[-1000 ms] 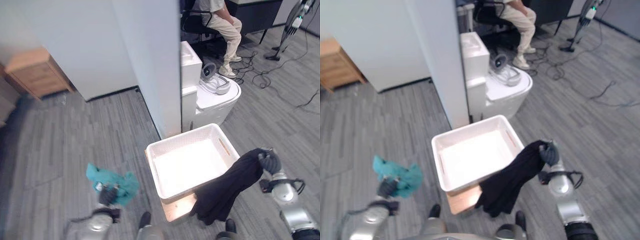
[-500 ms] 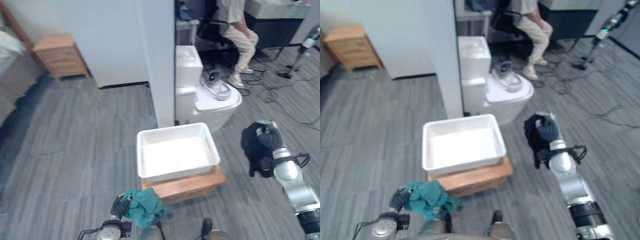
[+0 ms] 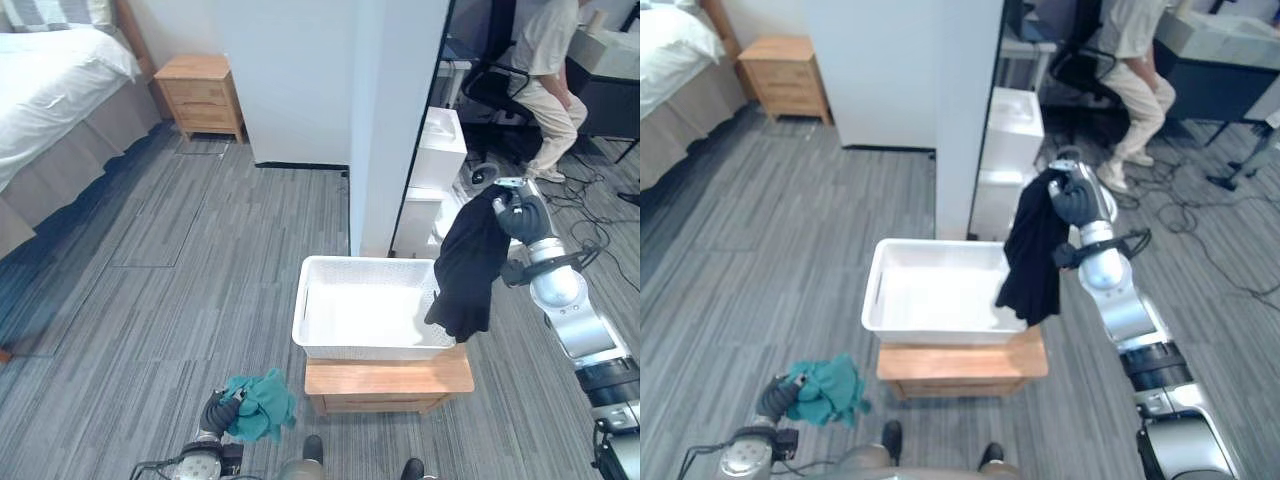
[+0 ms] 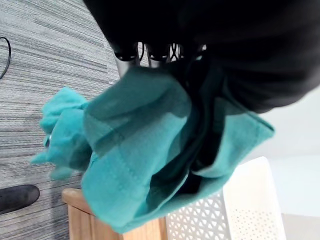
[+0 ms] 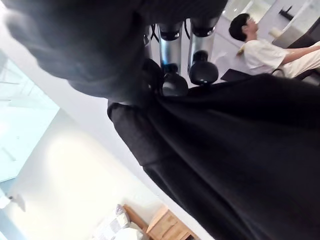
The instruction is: Tidy up the quilt and then pick up the clothes from the bed and put them into the laundry hamper.
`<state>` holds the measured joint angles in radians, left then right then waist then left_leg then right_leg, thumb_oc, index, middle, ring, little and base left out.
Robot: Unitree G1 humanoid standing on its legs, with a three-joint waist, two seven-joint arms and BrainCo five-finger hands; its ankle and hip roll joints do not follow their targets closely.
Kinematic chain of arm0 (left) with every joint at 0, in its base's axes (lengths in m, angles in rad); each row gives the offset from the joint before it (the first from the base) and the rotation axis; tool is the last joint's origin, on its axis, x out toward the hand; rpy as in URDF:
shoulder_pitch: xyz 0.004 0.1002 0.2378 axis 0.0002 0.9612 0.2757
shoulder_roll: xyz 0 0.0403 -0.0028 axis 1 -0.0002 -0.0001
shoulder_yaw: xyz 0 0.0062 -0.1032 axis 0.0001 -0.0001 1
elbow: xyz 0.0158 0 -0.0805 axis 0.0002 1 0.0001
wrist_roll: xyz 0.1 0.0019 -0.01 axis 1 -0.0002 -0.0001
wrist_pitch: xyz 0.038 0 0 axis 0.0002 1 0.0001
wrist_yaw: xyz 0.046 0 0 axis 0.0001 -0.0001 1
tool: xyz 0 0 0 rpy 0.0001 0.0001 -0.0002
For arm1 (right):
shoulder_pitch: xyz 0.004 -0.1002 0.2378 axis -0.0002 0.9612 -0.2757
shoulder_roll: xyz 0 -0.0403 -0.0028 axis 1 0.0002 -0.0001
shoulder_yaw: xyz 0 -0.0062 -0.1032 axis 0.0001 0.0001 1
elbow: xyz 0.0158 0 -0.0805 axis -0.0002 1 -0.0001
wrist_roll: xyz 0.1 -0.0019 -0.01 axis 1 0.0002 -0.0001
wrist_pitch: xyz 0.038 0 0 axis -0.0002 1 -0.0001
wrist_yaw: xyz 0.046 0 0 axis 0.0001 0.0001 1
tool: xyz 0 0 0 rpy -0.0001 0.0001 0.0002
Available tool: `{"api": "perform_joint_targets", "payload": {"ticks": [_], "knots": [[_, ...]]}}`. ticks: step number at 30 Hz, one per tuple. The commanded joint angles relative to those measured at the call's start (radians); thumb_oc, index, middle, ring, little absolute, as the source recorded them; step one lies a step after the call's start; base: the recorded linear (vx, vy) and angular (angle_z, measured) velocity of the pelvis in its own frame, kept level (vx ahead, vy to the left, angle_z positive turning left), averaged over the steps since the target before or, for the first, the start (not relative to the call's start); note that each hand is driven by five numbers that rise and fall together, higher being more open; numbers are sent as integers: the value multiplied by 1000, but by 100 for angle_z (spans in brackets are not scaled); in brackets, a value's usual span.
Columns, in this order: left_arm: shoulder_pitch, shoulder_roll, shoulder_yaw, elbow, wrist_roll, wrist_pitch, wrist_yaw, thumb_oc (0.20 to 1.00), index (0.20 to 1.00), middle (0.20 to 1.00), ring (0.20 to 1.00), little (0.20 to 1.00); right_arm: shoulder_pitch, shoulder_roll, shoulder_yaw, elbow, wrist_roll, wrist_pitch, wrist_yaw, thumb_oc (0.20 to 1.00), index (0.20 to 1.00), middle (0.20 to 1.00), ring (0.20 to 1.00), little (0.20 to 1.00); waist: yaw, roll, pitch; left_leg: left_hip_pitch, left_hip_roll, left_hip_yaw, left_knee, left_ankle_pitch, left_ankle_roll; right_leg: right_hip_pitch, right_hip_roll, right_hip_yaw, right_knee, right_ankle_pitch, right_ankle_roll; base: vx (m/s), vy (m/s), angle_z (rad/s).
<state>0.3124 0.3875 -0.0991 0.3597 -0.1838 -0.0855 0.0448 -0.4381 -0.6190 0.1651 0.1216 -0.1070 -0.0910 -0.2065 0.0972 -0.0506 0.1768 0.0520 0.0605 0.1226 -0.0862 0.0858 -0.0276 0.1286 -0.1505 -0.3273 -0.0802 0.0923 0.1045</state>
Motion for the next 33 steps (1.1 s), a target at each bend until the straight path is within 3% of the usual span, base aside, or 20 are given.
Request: {"api": "perform_joint_targets", "payload": {"ticks": [1, 5, 11, 15, 22, 27, 33], "knots": [[-42, 72, 20, -105, 2, -72, 25, 200, 200, 200, 200, 200, -205, -26, 71, 70, 33, -68, -5, 200, 200, 200, 200, 200, 50, -14, -7, 42, 122, -34, 12, -49, -93, 0, -43, -9, 4, -51, 69, 0, 0, 0], [-56, 93, 12, -155, 21, -95, 40, 200, 200, 200, 200, 200, -250, 37, 146, 198, 46, -54, 2, 200, 200, 200, 200, 200, 89, -3, 18, 18, 126, -49, 9, -33, -101, -10, -42, -30, 1, -53, 69, -31, -12, 11], [-72, 111, 4, -175, 28, -104, 46, 200, 200, 200, 200, 200, -325, 142, 225, 194, 11, -51, 14, 200, 200, 200, 200, 200, 126, 21, 24, -21, 127, -69, 4, -17, -111, -24, -42, -54, -7, -58, 69, -12, 20, 15], [-76, 111, -4, -173, 18, -106, 49, 200, 200, 200, 200, 200, -380, 170, 240, 192, 13, -56, 6, 200, 200, 200, 200, 200, 131, 19, 22, -23, 127, -71, 3, -16, -110, -26, -41, -53, -7, -57, 68, 9, 19, 5], [-90, 112, -41, -177, 4, -104, 54, 200, 200, 200, 200, 200, -486, 293, 272, 189, 50, -70, -4, 200, 200, 200, 200, 200, 150, 11, 24, -26, 123, -81, 5, -18, -109, -23, -45, -50, -7, -55, 65, 5, 12, -1], [-165, 148, -93, -207, -12, -123, 71, 200, 200, 200, 200, 200, -547, 391, 302, 295, 46, -69, -27, 200, 200, 200, 200, 200, 200, 24, 91, -110, 122, -127, 12, 8, -116, -85, -43, -75, 1, -46, 64, -133, -4, 13], [-220, 168, -130, -221, -17, -131, 70, 200, 200, 200, 200, 200, -537, 385, 317, 457, 20, -49, -54, 200, 200, 200, 200, 200, 232, 50, 149, -198, 121, -174, 11, 41, -129, -134, -42, -125, 6, -43, 65, -91, -7, 33]]}}
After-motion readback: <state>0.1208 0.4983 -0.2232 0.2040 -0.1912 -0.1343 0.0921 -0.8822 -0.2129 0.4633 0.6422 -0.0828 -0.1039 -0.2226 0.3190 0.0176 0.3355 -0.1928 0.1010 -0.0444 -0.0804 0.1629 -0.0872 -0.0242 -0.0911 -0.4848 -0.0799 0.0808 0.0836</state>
